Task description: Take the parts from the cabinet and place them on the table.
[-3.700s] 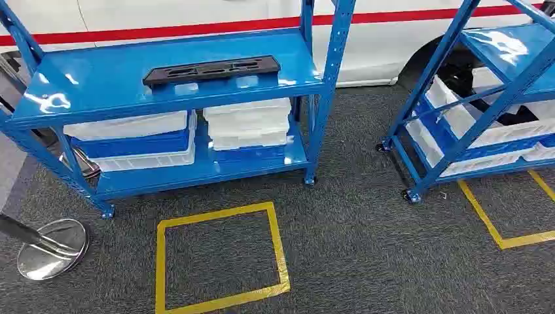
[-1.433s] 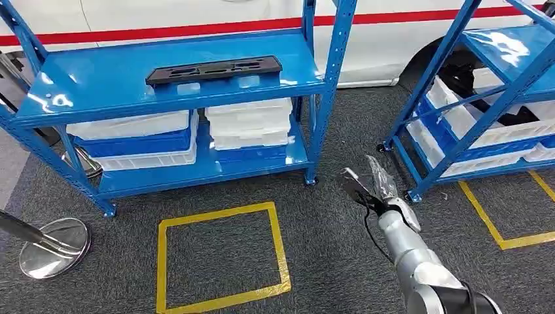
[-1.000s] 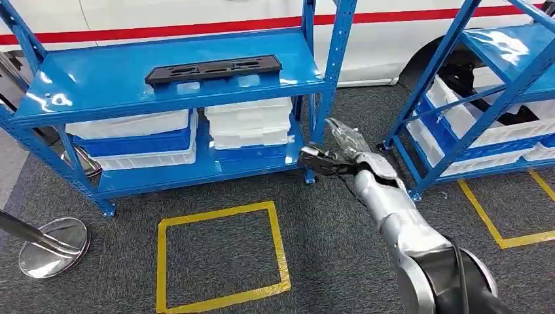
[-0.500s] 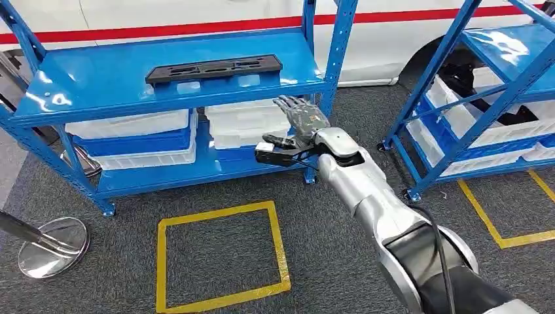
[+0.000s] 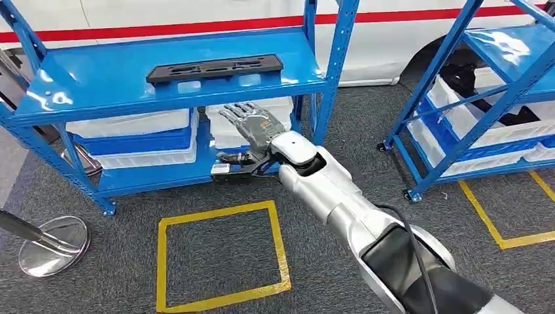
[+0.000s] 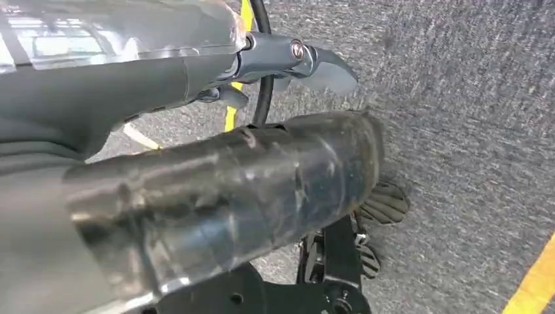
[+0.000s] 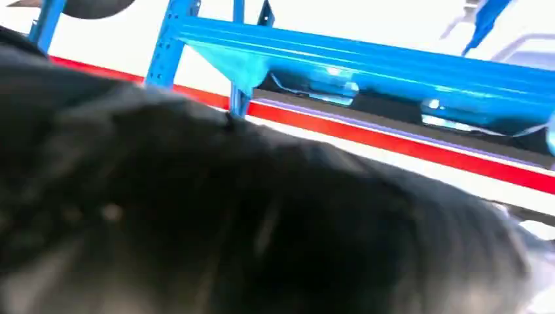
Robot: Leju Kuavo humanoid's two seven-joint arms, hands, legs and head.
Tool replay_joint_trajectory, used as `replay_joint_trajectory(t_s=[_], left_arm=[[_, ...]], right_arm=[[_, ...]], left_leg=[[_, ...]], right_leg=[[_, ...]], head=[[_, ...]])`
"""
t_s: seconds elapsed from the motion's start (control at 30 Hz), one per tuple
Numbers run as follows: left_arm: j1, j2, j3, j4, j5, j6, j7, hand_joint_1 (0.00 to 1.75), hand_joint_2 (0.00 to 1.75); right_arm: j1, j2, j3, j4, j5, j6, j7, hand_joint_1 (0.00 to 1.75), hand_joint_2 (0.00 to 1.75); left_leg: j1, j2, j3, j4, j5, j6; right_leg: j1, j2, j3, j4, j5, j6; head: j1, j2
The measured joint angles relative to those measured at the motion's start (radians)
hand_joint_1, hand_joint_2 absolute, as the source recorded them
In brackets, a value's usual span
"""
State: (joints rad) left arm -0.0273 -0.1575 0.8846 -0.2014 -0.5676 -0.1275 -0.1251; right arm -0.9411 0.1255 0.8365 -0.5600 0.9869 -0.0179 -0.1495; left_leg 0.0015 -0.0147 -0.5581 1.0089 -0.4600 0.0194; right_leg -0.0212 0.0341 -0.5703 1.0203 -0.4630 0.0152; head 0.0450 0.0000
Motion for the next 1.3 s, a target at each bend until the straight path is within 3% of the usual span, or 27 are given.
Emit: replay_joint_trajectory(t_s=[0.3,0.73,0.8,0.87,0.9,0.93,1.0,1.03,1.07,1.1,1.13,1.2,1.23,1.3], left_arm=[[0.0,-0.001,0.019,0.0,-0.01,0.054,0.06,0.0,0.0],[-0.004,-0.001,0.027,0.0,-0.011,0.071,0.056,0.0,0.0],[-0.007,0.002,0.029,0.0,-0.012,0.083,0.056,0.0,0.0],[-0.012,0.001,0.03,0.0,-0.019,0.088,0.06,0.0,0.0],[-0.012,0.001,0.03,0.0,-0.02,0.092,0.064,0.0,0.0],[-0.012,0.001,0.03,0.0,-0.022,0.097,0.07,0.0,0.0],[-0.012,0.001,0.031,0.0,-0.023,0.102,0.083,0.0,0.0],[-0.012,0.001,0.031,0.0,-0.025,0.104,0.088,0.0,0.0],[-0.012,0.001,0.031,0.0,-0.029,0.107,0.094,0.0,0.0],[-0.012,0.001,0.032,0.0,-0.03,0.113,0.096,0.0,0.0],[-0.012,0.001,0.033,0.0,-0.031,0.116,0.099,0.0,0.0],[-0.012,0.001,0.037,0.0,-0.034,0.116,0.099,0.0,0.0],[-0.011,0.001,0.039,0.0,-0.037,0.116,0.098,0.0,0.0],[-0.014,0.001,0.043,0.0,-0.039,0.113,0.091,0.0,0.0]], right_arm=[[-0.008,0.017,0.041,-0.008,-0.029,0.008,0.002,0.0,0.0],[-0.025,0.029,0.089,-0.016,-0.036,0.026,0.022,0.0,0.0],[-0.031,0.031,0.097,-0.016,-0.041,0.033,0.026,0.0,0.0],[-0.039,0.033,0.1,-0.017,-0.046,0.034,0.035,0.0,0.0],[-0.041,0.032,0.101,-0.016,-0.048,0.034,0.036,0.0,0.0],[-0.046,0.032,0.104,-0.016,-0.05,0.034,0.036,0.0,0.0],[-0.05,0.032,0.111,-0.016,-0.057,0.034,0.036,0.0,0.0],[-0.048,0.032,0.115,-0.015,-0.059,0.034,0.036,0.0,0.0],[-0.047,0.031,0.119,-0.013,-0.061,0.035,0.038,0.0,0.0],[-0.046,0.029,0.122,-0.013,-0.063,0.035,0.038,0.0,0.0],[-0.047,0.029,0.124,-0.013,-0.065,0.035,0.038,0.0,0.0],[-0.052,0.028,0.127,-0.013,-0.068,0.035,0.039,0.0,0.0],[-0.056,0.027,0.129,-0.013,-0.069,0.035,0.039,0.0,0.0],[-0.058,0.027,0.132,-0.013,-0.075,0.036,0.039,0.0,0.0]], left_leg=[[0.0,0.0,-0.001,0.002,0.0,0.0],[0.0,0.0,-0.001,0.002,0.0,0.0],[-0.005,0.0,-0.004,0.01,-0.002,0.006],[-0.001,0.004,0.0,-0.004,0.004,0.014],[0.011,0.011,0.01,-0.018,0.012,0.019],[0.01,0.012,0.013,-0.026,0.014,0.025],[0.009,0.018,0.012,-0.025,0.014,0.026],[0.009,0.021,0.012,-0.024,0.012,0.027],[0.009,0.021,0.012,-0.022,0.01,0.025],[0.009,0.022,0.013,-0.02,0.007,0.023],[0.009,0.022,0.015,-0.016,0.003,0.02],[0.009,0.021,0.02,-0.005,-0.01,0.013],[0.005,0.022,0.016,-0.001,-0.016,0.006],[0.005,0.023,0.008,0.007,-0.017,-0.008]], right_leg=[[0.0,0.0,0.0,0.0,0.0,0.0],[0.0,0.0,0.0,0.0,0.0,0.0],[-0.007,0.001,0.0,-0.006,0.005,0.009],[-0.002,0.003,0.003,-0.012,0.007,0.013],[-0.003,-0.005,0.003,0.0,-0.003,0.014],[0.002,-0.017,-0.013,0.031,-0.023,0.012],[0.002,-0.022,-0.098,0.191,-0.1,0.012],[0.001,-0.022,-0.139,0.265,-0.122,0.013],[0.001,-0.022,-0.168,0.307,-0.121,0.014],[-0.001,-0.024,-0.171,0.297,-0.096,0.013],[-0.002,-0.027,-0.15,0.242,-0.05,0.011],[-0.001,-0.035,-0.074,0.063,0.053,0.001],[0.007,-0.04,-0.059,0.041,0.035,-0.005],[0.011,-0.037,-0.058,0.026,0.034,-0.013]], head=[[0.0,0.0],[0.0,0.0],[0.0,0.0],[0.0,0.0],[0.0,0.0],[0.001,0.0],[0.0,0.0],[0.0,0.0],[0.0,0.0],[0.0,0.0],[0.0,0.0],[0.0,0.0],[0.0,0.0],[-0.001,0.0]])
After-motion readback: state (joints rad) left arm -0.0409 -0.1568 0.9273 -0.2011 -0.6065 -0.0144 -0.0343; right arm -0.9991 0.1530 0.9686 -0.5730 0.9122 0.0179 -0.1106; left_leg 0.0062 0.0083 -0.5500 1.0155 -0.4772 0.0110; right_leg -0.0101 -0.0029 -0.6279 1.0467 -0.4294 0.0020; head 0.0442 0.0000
